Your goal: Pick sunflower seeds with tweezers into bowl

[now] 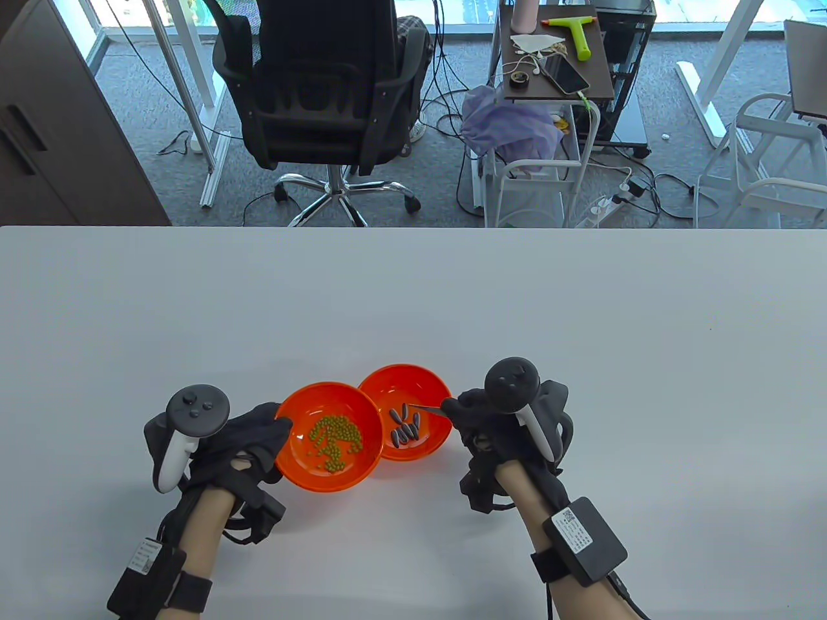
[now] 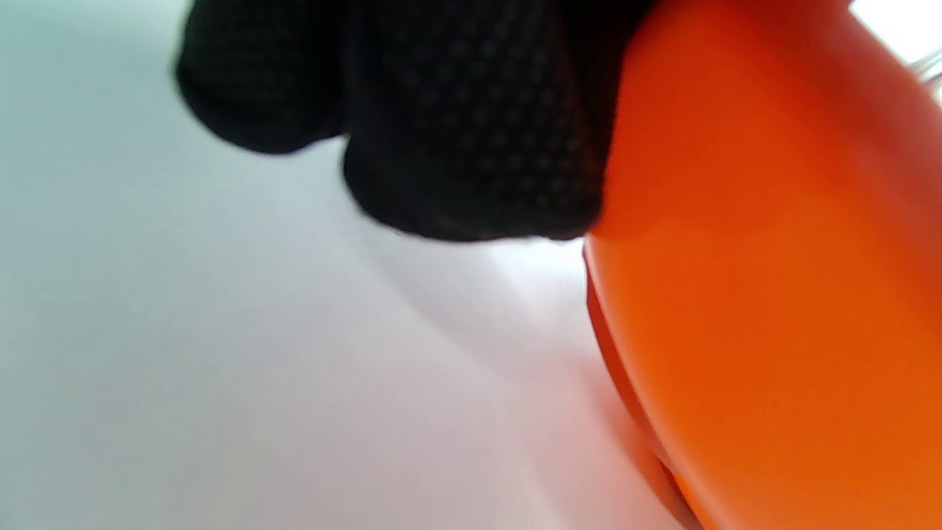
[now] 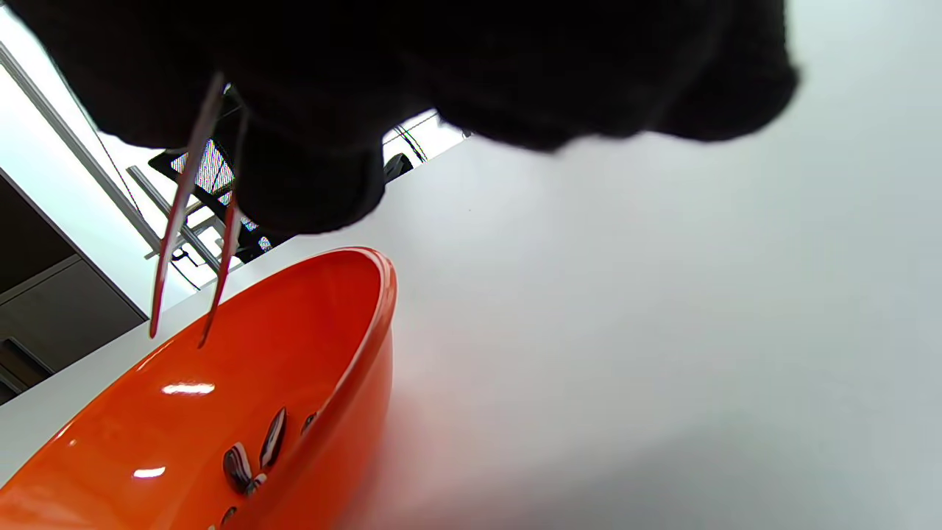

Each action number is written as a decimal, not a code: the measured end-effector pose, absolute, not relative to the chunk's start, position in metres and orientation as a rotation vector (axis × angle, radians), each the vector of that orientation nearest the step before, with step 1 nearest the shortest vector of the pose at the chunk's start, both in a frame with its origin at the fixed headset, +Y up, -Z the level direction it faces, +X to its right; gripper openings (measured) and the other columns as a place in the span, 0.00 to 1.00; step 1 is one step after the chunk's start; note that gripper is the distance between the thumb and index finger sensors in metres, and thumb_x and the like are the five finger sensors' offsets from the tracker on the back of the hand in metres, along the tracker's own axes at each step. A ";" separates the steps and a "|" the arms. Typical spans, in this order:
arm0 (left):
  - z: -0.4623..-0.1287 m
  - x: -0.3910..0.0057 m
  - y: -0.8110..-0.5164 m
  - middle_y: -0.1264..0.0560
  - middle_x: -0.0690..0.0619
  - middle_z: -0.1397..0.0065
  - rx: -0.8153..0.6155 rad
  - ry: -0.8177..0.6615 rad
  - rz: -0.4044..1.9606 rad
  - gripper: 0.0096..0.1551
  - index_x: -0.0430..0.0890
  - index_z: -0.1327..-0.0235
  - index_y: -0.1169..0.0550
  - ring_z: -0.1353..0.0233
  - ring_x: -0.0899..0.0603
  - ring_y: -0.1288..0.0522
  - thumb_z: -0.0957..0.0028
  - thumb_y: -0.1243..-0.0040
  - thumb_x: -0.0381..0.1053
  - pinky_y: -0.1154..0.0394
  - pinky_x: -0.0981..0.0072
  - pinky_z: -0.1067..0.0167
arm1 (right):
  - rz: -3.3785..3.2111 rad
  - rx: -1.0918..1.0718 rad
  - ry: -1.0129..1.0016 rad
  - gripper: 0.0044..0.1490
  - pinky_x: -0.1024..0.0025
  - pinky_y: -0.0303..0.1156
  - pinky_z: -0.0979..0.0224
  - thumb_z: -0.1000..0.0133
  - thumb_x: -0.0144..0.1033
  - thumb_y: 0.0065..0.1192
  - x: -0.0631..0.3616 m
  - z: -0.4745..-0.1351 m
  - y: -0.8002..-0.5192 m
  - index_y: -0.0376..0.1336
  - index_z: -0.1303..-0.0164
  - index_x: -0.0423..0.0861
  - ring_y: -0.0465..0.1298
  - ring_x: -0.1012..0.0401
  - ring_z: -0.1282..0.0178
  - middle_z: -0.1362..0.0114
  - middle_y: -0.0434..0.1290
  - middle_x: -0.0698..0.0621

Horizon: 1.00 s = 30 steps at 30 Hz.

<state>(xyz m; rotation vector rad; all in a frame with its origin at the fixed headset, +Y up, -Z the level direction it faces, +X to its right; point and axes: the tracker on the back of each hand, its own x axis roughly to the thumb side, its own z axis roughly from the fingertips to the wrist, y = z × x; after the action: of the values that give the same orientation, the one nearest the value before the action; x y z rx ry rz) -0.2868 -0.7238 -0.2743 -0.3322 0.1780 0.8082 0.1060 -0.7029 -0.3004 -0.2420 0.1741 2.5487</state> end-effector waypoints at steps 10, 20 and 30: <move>-0.279 -0.314 -0.741 0.12 0.48 0.62 -0.320 0.327 0.905 0.28 0.46 0.38 0.21 0.72 0.49 0.12 0.49 0.40 0.55 0.15 0.54 0.60 | 2.558 -0.226 0.194 0.24 0.62 0.82 0.54 0.60 0.57 0.72 0.104 -0.300 -0.702 0.85 0.71 0.52 0.82 0.63 0.79 0.77 0.81 0.65; -0.284 -0.325 -0.759 0.12 0.48 0.60 -0.350 0.416 0.892 0.29 0.45 0.37 0.21 0.70 0.49 0.12 0.49 0.41 0.55 0.15 0.54 0.58 | 2.562 -0.220 0.206 0.24 0.62 0.82 0.54 0.60 0.57 0.72 0.104 -0.300 -0.702 0.85 0.71 0.52 0.82 0.63 0.79 0.77 0.81 0.65; -0.287 -0.327 -0.768 0.12 0.48 0.59 -0.373 0.447 0.880 0.29 0.44 0.36 0.22 0.69 0.49 0.12 0.49 0.41 0.55 0.15 0.54 0.57 | 2.567 -0.210 0.214 0.24 0.62 0.82 0.54 0.60 0.57 0.72 0.103 -0.299 -0.702 0.85 0.71 0.52 0.82 0.63 0.79 0.77 0.81 0.65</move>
<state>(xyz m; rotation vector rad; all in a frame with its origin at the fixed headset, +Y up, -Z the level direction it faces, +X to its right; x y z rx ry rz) -0.3268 -0.7683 -0.2869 -0.3729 0.4469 0.8803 0.1032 -0.7023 -0.2994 -0.2096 0.2138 2.5669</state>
